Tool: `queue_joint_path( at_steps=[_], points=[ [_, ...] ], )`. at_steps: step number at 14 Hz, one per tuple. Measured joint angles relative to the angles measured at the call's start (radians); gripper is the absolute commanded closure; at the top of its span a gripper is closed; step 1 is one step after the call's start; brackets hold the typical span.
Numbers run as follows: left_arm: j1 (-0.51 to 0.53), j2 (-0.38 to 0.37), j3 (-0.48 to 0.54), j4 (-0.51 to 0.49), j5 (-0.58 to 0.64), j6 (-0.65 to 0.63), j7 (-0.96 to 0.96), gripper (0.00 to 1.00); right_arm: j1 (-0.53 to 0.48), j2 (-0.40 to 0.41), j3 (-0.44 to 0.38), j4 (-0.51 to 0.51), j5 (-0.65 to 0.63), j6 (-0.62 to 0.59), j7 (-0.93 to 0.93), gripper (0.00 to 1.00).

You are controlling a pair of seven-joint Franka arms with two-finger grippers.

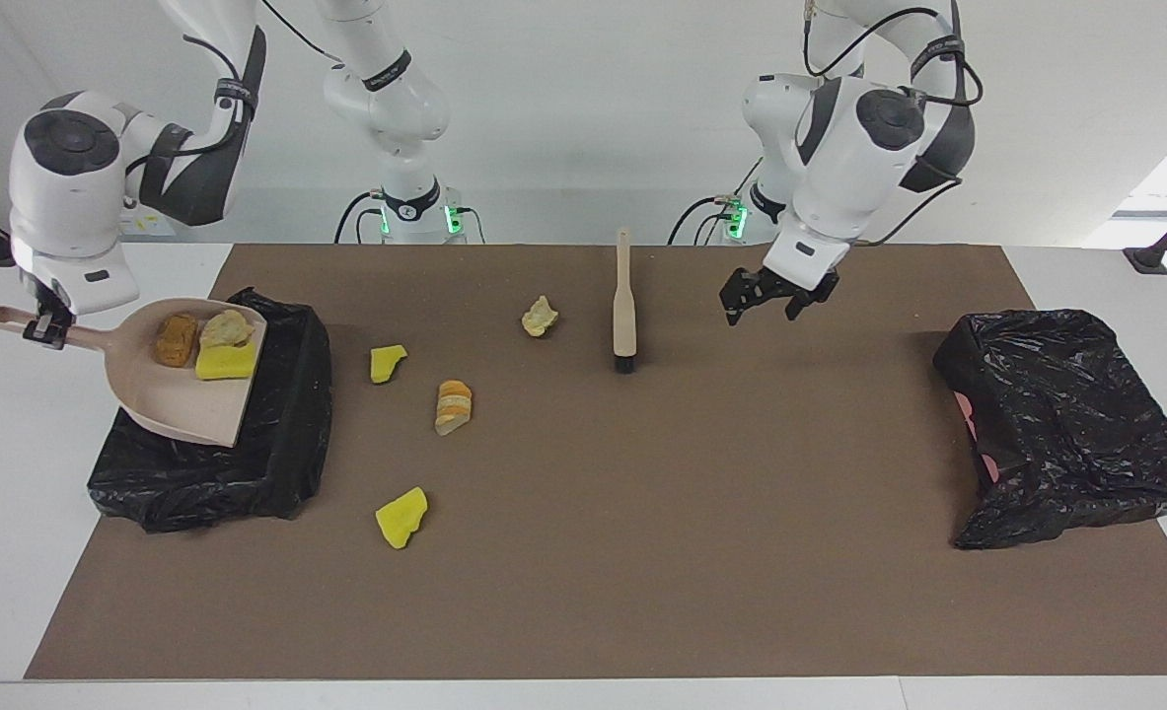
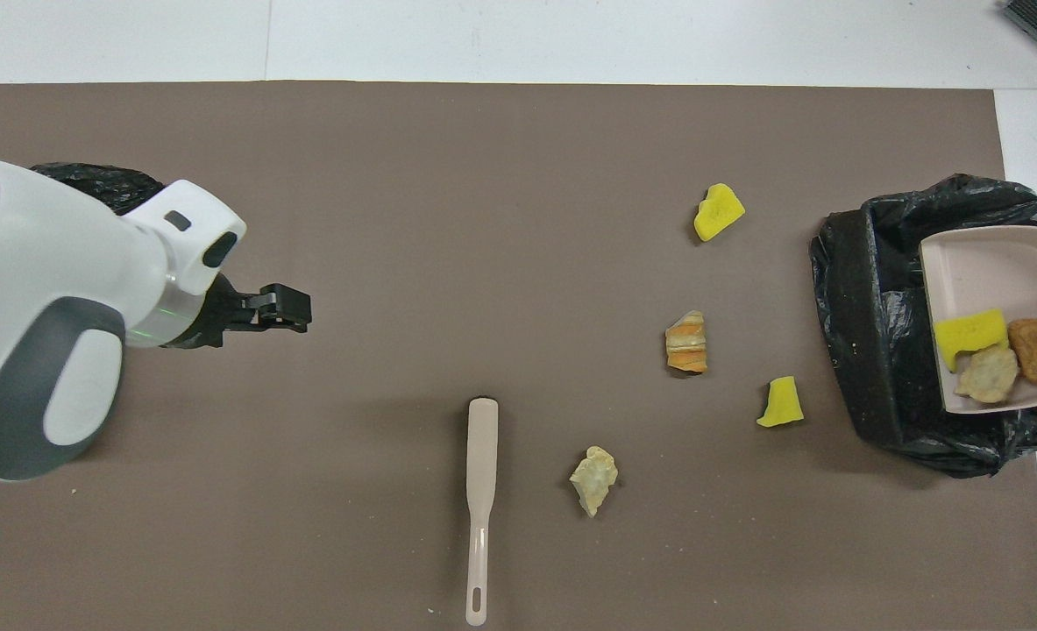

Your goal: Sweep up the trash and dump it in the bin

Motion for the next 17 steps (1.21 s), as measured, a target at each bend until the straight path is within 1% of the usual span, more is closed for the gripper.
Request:
queue_joint_path(
  at_steps=[2, 5, 9, 11, 13, 17],
  points=[
    [0.055, 0.004, 0.001, 0.037, 0.010, -0.034, 0.057, 0.00, 0.021, -0.032, 0.001, -0.042, -0.061, 0.000, 0.043, 1.00],
    [0.101, 0.006, 0.001, 0.130, 0.061, -0.140, 0.163, 0.00, 0.056, -0.049, 0.001, -0.058, -0.149, -0.006, 0.048, 1.00],
    [0.196, 0.006, 0.003, 0.200, 0.067, -0.231, 0.294, 0.00, 0.102, -0.060, 0.001, -0.058, -0.301, -0.083, 0.067, 1.00],
    [0.215, 0.005, 0.003, 0.218, 0.067, -0.247, 0.312, 0.00, 0.125, -0.066, 0.001, -0.051, -0.369, -0.130, 0.081, 1.00],
    [0.216, 0.004, 0.002, 0.222, 0.067, -0.250, 0.312, 0.00, 0.138, -0.075, 0.003, -0.025, -0.385, -0.150, 0.082, 1.00],
    [0.216, 0.000, 0.002, 0.229, 0.067, -0.249, 0.312, 0.00, 0.156, -0.075, 0.016, 0.041, -0.379, -0.150, 0.082, 1.00]
  ],
)
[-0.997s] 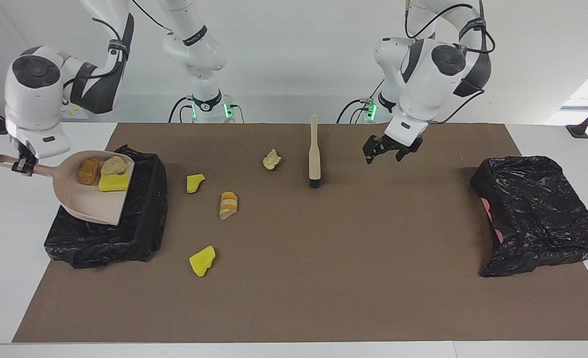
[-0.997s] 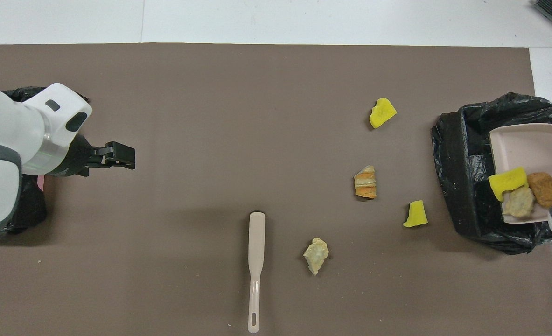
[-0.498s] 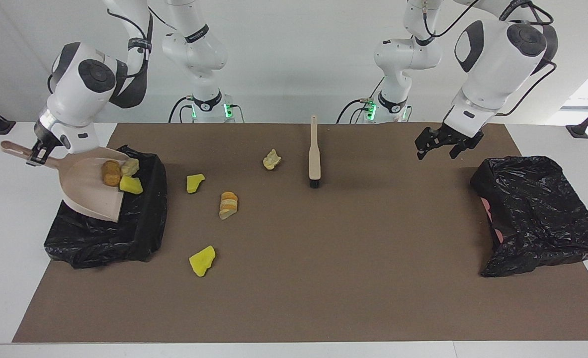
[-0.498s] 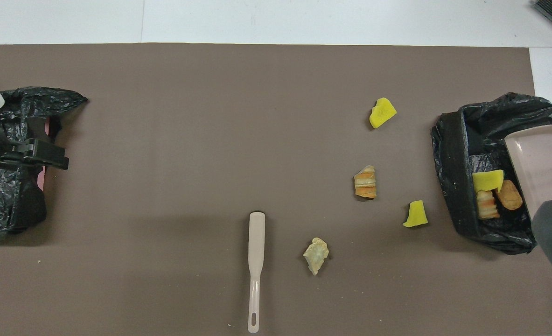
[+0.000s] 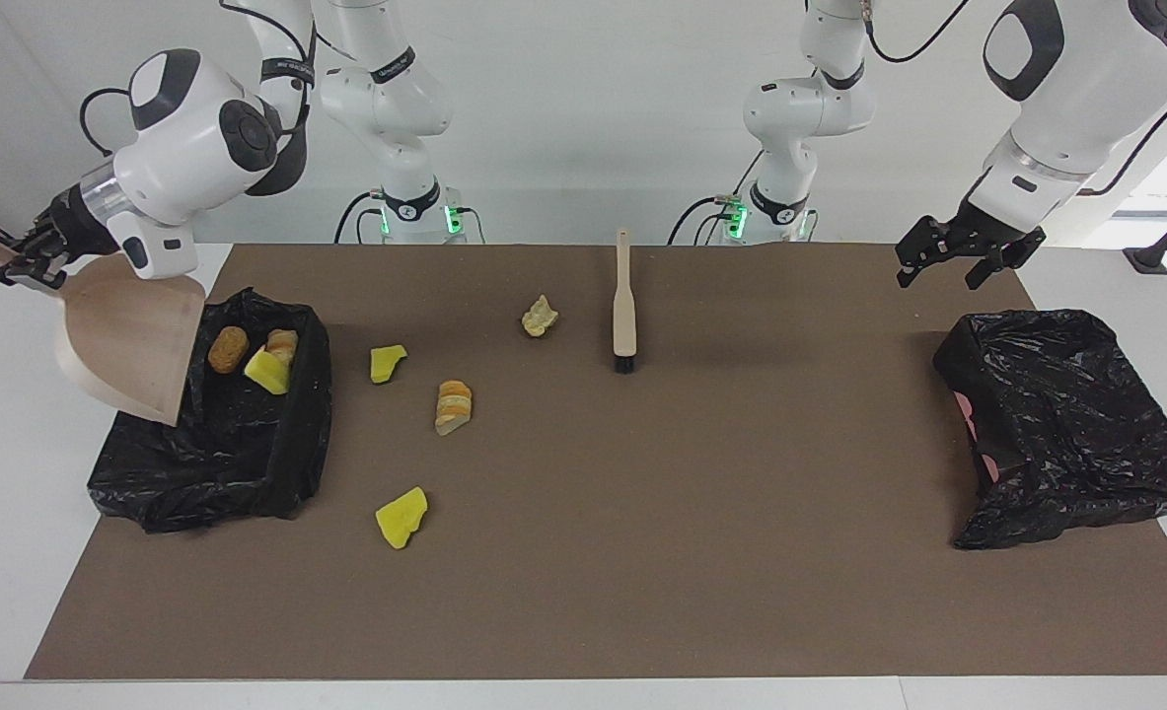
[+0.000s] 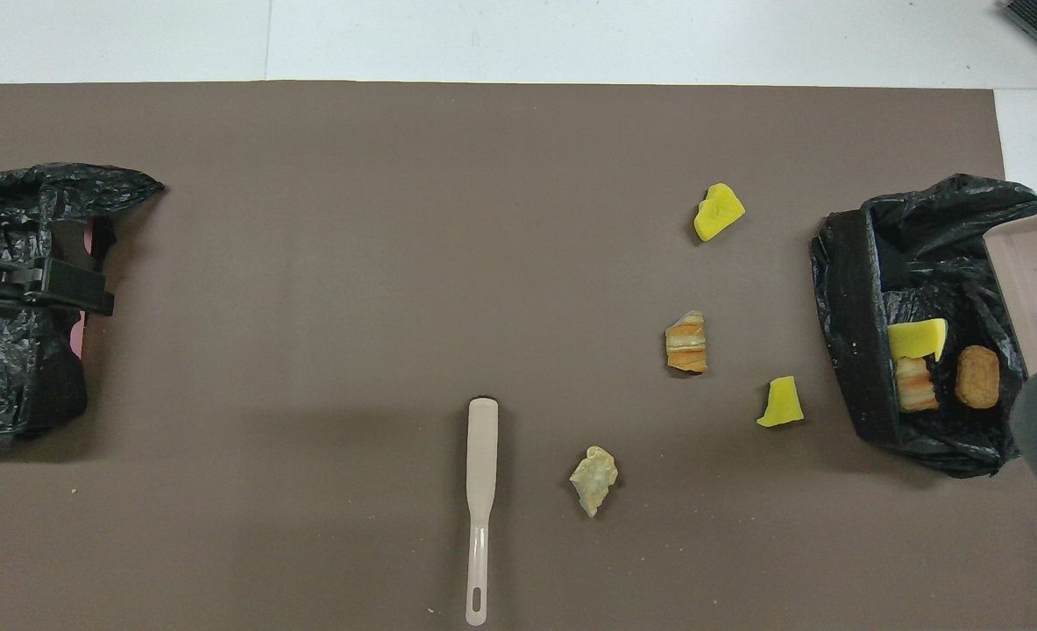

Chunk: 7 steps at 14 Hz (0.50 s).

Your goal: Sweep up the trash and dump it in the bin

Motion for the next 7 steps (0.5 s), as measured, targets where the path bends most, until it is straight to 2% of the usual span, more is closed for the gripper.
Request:
queue_joint_path(
  at_steps=[3, 7],
  points=[
    [0.000, 0.000, -0.003, 0.000, 0.000, 0.000, 0.000, 0.00, 0.046, 0.031, 0.011, 0.057, 0.105, -0.007, 0.001, 1.00],
    [0.000, 0.000, -0.002, 0.000, 0.000, 0.000, 0.002, 0.00, 0.108, 0.111, 0.014, 0.169, 0.255, -0.030, 0.019, 1.00]
  ],
)
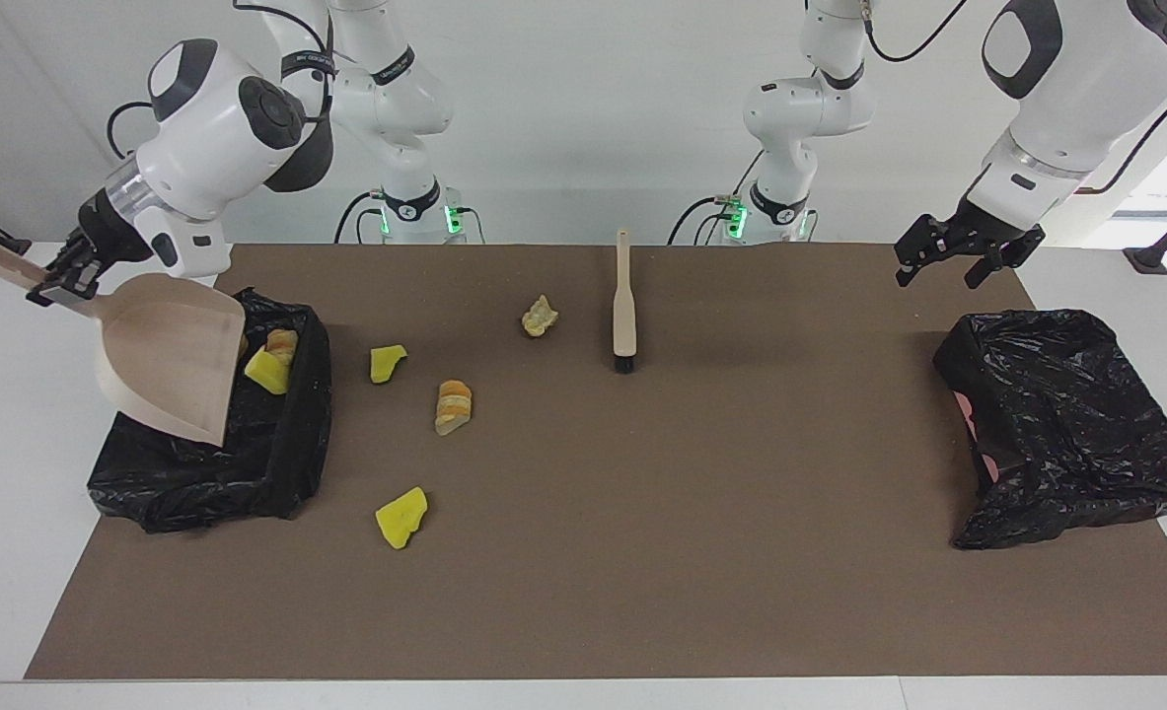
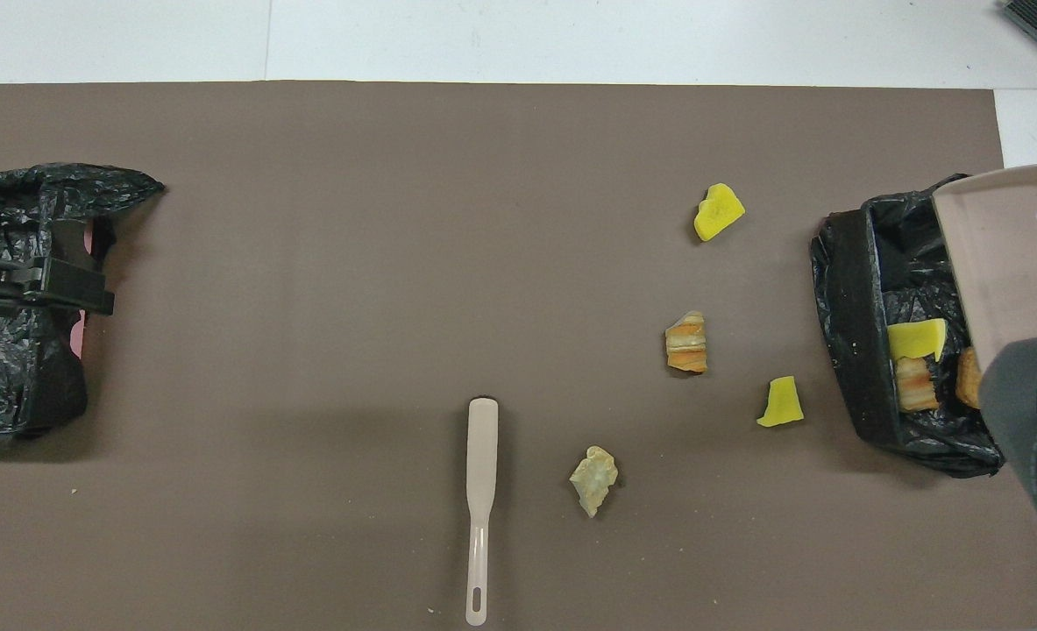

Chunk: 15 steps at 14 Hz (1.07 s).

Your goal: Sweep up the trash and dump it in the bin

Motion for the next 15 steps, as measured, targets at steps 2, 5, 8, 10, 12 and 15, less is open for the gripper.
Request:
queue_joint_path(
  at_steps=[2, 5, 8, 10, 12, 15],
  points=[
    [0.000, 0.000, -0.001, 0.000, 0.000, 0.000, 0.023, 0.00, 0.043, 0.039, 0.001, 0.050, 0.057, -0.031, 0.080, 1.00],
    [0.000, 0.000, -0.001, 0.000, 0.001, 0.000, 0.072, 0.00, 0.118, 0.104, 0.003, 0.134, 0.157, -0.100, 0.261, 1.00],
    [0.000, 0.000, -0.004, 0.000, 0.036, 0.000, 0.085, 0.00, 0.196, 0.157, 0.004, 0.182, 0.232, -0.115, 0.463, 1.00],
    [-0.001, 0.000, -0.008, 0.000, 0.061, 0.000, 0.087, 0.00, 0.236, 0.192, 0.005, 0.225, 0.302, -0.143, 0.592, 1.00],
    [-0.001, 0.000, -0.009, 0.000, 0.063, 0.001, 0.089, 0.00, 0.256, 0.227, 0.005, 0.281, 0.366, -0.161, 0.698, 1.00],
    [-0.002, 0.000, -0.012, 0.000, 0.063, 0.001, 0.089, 0.00, 0.316, 0.307, 0.006, 0.406, 0.443, -0.219, 0.910, 1.00]
  ],
)
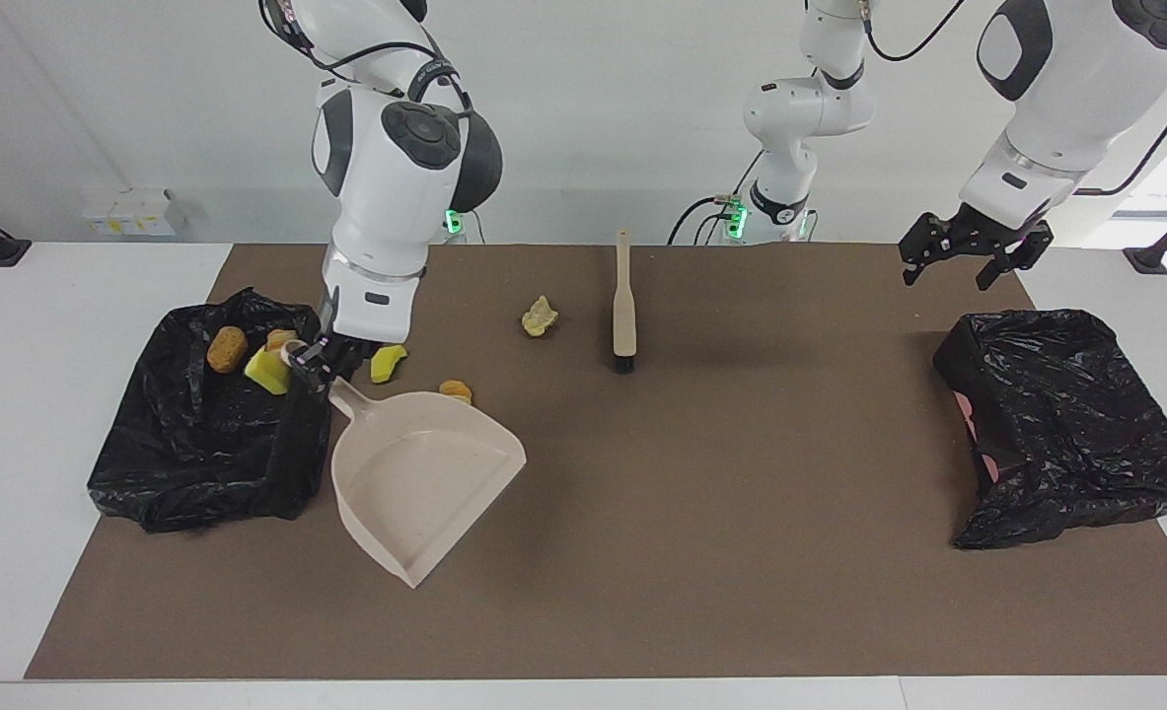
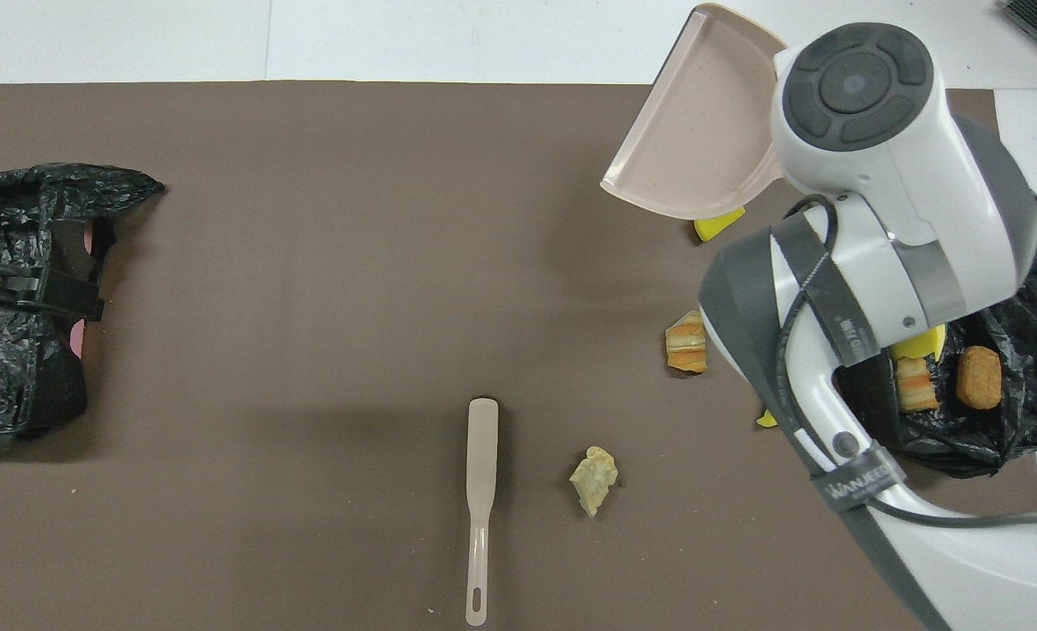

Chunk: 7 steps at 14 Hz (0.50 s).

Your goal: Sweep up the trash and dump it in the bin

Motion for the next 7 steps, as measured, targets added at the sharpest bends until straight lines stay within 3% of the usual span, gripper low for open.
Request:
queue_joint_path(
  at_steps=[7],
  points=[
    [-0.002, 0.000, 0.000, 0.000, 0.000, 0.000, 0.001, 0.00, 0.093, 0.121, -0.002, 0.179, 0.237, -0.093, 0.541, 1.00]
  ],
)
